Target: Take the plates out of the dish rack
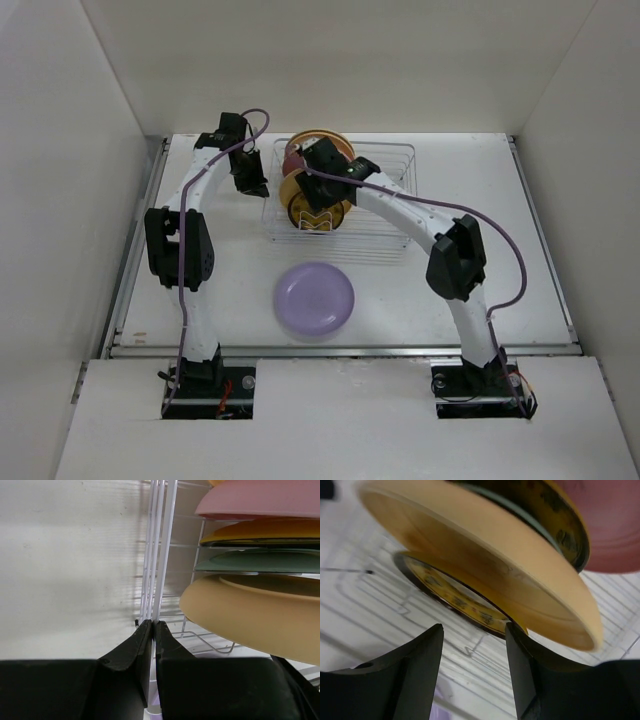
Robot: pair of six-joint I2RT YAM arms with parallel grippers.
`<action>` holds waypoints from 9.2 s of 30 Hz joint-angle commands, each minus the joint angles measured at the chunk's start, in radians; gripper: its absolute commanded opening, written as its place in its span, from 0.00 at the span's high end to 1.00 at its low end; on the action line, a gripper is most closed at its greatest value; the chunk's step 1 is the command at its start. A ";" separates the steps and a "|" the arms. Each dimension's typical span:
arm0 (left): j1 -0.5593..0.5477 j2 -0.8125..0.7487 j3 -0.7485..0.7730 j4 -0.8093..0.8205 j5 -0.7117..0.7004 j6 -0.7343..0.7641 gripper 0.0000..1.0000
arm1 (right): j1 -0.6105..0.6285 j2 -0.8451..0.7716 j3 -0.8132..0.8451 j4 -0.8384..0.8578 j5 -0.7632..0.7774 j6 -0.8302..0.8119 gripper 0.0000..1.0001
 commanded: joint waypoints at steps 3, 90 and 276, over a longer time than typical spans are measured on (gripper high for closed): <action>-0.024 0.009 -0.005 -0.093 0.014 -0.013 1.00 | -0.014 0.001 0.028 -0.015 0.121 -0.054 0.41; 0.020 -0.121 -0.220 -0.079 -0.021 -0.058 1.00 | -0.341 -0.892 -1.236 -0.001 -0.304 0.683 1.00; -0.057 0.136 0.231 -0.014 -0.288 0.290 0.50 | -0.208 0.171 0.207 0.240 -0.227 -0.242 0.45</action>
